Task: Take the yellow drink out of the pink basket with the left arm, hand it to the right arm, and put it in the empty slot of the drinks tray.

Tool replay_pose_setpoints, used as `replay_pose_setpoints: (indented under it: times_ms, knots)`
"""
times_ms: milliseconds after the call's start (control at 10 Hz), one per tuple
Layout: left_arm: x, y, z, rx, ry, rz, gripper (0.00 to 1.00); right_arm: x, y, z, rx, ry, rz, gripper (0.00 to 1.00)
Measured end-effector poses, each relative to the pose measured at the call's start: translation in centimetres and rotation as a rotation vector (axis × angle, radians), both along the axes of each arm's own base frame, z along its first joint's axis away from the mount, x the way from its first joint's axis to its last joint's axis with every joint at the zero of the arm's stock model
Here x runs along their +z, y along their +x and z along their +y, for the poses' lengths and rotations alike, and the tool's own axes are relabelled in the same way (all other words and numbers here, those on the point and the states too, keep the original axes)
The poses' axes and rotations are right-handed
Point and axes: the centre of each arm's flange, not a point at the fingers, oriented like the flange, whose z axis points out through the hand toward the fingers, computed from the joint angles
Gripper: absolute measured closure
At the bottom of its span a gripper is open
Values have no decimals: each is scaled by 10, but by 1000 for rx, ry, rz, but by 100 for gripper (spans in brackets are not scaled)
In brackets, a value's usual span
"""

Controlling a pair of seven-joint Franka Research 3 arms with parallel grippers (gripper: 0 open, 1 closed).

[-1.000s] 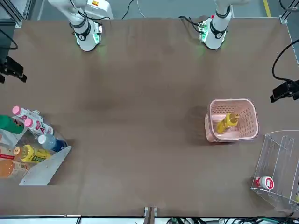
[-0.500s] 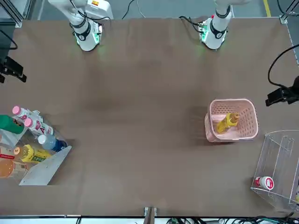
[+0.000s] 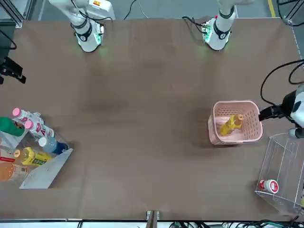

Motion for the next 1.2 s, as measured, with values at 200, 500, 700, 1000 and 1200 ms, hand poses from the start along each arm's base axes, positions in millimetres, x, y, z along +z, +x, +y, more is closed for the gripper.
replay_pose_setpoints:
  times_ms: [200, 500, 700, 1000, 1200]
  knots:
    - [-23, 3, -8, 26, -2, -8, 0, 0, 0, 0, 0, 0, 0, 1]
    - [-54, 5, -14, 37, -5, -21, 2, 0, 0, 0, 0, 0, 0, 1]
    - [-79, 5, -13, 46, -4, -37, 3, 0, 0, 0, 0, 0, 0, 1]
    - [-114, -1, -23, 85, -7, -31, 3, 0, 0, 0, 0, 0, -1, 1]
    - [-121, -5, -26, 100, -9, -40, 3, 0, 0, 0, -1, 0, -1, 1]
